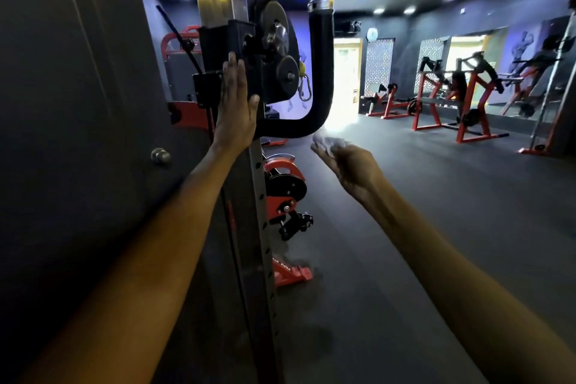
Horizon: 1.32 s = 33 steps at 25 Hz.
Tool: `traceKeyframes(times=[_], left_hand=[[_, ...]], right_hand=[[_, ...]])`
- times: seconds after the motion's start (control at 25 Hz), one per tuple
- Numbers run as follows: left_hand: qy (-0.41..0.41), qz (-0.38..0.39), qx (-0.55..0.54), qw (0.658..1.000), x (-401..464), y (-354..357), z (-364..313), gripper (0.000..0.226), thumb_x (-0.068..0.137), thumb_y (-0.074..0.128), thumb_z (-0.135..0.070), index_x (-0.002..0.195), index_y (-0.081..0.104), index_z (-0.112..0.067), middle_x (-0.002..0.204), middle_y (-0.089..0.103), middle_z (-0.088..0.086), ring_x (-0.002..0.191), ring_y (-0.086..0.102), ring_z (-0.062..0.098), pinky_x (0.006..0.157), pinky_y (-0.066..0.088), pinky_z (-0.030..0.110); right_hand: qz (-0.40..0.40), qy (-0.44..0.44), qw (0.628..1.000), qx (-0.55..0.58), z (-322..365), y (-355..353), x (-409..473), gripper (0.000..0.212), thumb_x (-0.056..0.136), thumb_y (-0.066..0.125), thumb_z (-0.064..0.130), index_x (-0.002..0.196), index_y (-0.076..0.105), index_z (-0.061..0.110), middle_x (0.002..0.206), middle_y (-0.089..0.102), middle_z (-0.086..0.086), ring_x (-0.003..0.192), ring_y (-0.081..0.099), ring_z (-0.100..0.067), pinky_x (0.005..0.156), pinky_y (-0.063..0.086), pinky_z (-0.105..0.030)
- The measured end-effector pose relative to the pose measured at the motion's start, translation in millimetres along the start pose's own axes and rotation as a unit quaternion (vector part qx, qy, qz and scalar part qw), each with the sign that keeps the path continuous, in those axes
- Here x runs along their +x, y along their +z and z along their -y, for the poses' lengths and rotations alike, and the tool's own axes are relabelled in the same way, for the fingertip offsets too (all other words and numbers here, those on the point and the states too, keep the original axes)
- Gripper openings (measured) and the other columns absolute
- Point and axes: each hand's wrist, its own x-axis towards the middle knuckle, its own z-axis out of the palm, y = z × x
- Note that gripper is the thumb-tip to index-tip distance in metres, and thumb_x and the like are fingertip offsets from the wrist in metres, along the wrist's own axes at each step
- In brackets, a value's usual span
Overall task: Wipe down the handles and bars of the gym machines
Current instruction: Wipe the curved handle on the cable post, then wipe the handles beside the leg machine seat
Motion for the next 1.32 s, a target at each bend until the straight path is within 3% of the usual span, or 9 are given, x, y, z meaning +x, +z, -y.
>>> traceKeyframes(times=[0.08,0.2,0.32,0.4,0.56,0.68,0.92,1.08,1.32], left_hand=[[-0.031,0.025,-0.009,0.999,-19,-4,-12,0.068,0.101,0.040,-0.016,0.151,-0.001,0.000,0.160,-0.008,0.020,0.148,-0.005,0.030,0.121,0.005,0.039],[-0.144,0.043,-0.004,0.989,-86,8,-44,0.071,0.101,0.044,-0.021,0.154,-0.001,-0.009,0.162,-0.003,0.009,0.149,0.002,0.022,0.119,0.014,0.037],[-0.220,0.036,0.035,0.974,-156,33,-87,0.062,0.097,0.052,-0.018,0.150,0.022,-0.005,0.152,0.034,0.015,0.138,0.036,0.026,0.110,0.036,0.041],[-0.242,0.114,0.082,0.960,-183,52,-113,0.049,0.096,0.052,-0.018,0.141,0.039,-0.004,0.133,0.054,0.016,0.120,0.054,0.029,0.098,0.045,0.043],[-0.292,0.342,0.164,0.878,-200,77,-184,0.038,0.099,0.044,-0.033,0.130,0.051,-0.012,0.121,0.062,0.012,0.110,0.059,0.030,0.090,0.046,0.040],[-0.290,0.415,0.172,0.845,-217,100,-238,0.038,0.100,0.042,-0.039,0.128,0.050,-0.015,0.120,0.060,0.011,0.110,0.059,0.028,0.089,0.045,0.039],[-0.245,0.424,0.137,0.861,-238,160,-311,0.045,0.100,0.044,-0.038,0.139,0.045,-0.016,0.136,0.054,0.007,0.123,0.052,0.022,0.102,0.041,0.039],[-0.269,0.399,0.082,0.873,-245,221,-316,0.048,0.099,0.048,-0.035,0.142,0.043,-0.016,0.142,0.049,0.005,0.128,0.048,0.019,0.105,0.042,0.037],[-0.265,0.406,0.092,0.870,-205,350,-290,0.046,0.100,0.044,-0.035,0.142,0.045,-0.016,0.140,0.051,0.003,0.126,0.049,0.019,0.101,0.040,0.032]], right_hand=[[-0.029,-0.066,0.968,-0.242,3,-20,-1,0.012,0.089,0.051,-0.004,0.091,0.063,-0.005,0.105,0.064,-0.026,0.097,0.064,-0.035,0.094,0.051,-0.044],[-0.050,-0.169,0.792,-0.585,4,-52,-1,0.012,0.084,0.061,0.006,0.085,0.071,-0.001,0.085,0.070,-0.021,0.081,0.068,-0.034,0.079,0.055,-0.045],[0.010,-0.187,0.641,-0.744,14,-87,-11,0.014,0.078,0.059,0.001,0.082,0.072,0.003,0.085,0.070,-0.018,0.083,0.066,-0.035,0.075,0.054,-0.041],[0.025,-0.166,0.589,-0.791,28,-114,-26,0.014,0.078,0.056,0.001,0.081,0.069,-0.001,0.086,0.069,-0.023,0.086,0.066,-0.038,0.074,0.053,-0.041],[0.025,-0.127,0.573,-0.810,57,-165,-67,0.014,0.080,0.053,0.004,0.075,0.065,-0.001,0.085,0.068,-0.023,0.084,0.066,-0.037,0.071,0.054,-0.037],[0.005,-0.137,0.561,-0.816,69,-207,-104,0.013,0.084,0.056,0.008,0.081,0.067,0.002,0.091,0.068,-0.016,0.087,0.064,-0.034,0.064,0.041,-0.029],[-0.032,-0.137,0.596,-0.790,81,-295,-134,0.008,0.081,0.061,0.008,0.079,0.064,0.001,0.092,0.063,-0.016,0.087,0.058,-0.035,0.067,0.042,-0.033],[-0.047,-0.141,0.609,-0.779,90,-353,-106,0.016,0.068,0.073,0.005,0.063,0.058,0.005,0.078,0.063,-0.013,0.071,0.059,-0.035,0.061,0.044,-0.032],[-0.015,-0.137,0.576,-0.806,110,-427,11,0.025,0.061,0.080,0.001,0.056,0.056,0.007,0.066,0.060,-0.009,0.059,0.058,-0.031,0.054,0.045,-0.030]])
